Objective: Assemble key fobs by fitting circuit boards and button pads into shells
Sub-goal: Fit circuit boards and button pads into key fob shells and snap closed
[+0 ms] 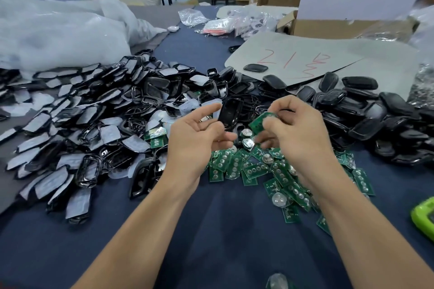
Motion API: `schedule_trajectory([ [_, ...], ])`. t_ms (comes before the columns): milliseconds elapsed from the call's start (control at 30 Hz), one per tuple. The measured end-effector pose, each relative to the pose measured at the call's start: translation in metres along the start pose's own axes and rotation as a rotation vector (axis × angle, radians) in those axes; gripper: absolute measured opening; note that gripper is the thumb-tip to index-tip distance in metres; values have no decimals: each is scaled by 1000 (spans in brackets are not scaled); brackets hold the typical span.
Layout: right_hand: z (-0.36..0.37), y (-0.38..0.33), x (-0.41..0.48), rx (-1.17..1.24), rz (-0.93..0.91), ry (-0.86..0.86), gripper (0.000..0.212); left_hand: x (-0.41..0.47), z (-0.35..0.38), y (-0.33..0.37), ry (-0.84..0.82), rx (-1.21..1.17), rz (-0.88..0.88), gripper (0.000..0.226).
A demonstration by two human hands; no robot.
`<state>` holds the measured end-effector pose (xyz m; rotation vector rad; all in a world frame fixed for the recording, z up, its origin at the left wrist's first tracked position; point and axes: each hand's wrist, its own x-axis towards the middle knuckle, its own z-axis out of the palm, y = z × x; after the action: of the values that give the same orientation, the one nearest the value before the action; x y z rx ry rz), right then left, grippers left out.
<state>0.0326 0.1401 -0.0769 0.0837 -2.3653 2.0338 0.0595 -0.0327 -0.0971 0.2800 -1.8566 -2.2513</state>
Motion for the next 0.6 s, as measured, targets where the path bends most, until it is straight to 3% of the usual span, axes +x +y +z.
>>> schedule_trajectory([
  [67,3,-1,0,209,45,-24,23,0,1,1,-12,8,-5,33],
  [300,1,-2,-1,174,32,80,19,-2,-2,2,14,33,-37,18],
  [467,2,-2,1,410,177,61,18,1,-1,-1,26,37,-55,18],
  [600,1,-3,2,501,144,1,13,0,0,-3,8,60,-51,19],
])
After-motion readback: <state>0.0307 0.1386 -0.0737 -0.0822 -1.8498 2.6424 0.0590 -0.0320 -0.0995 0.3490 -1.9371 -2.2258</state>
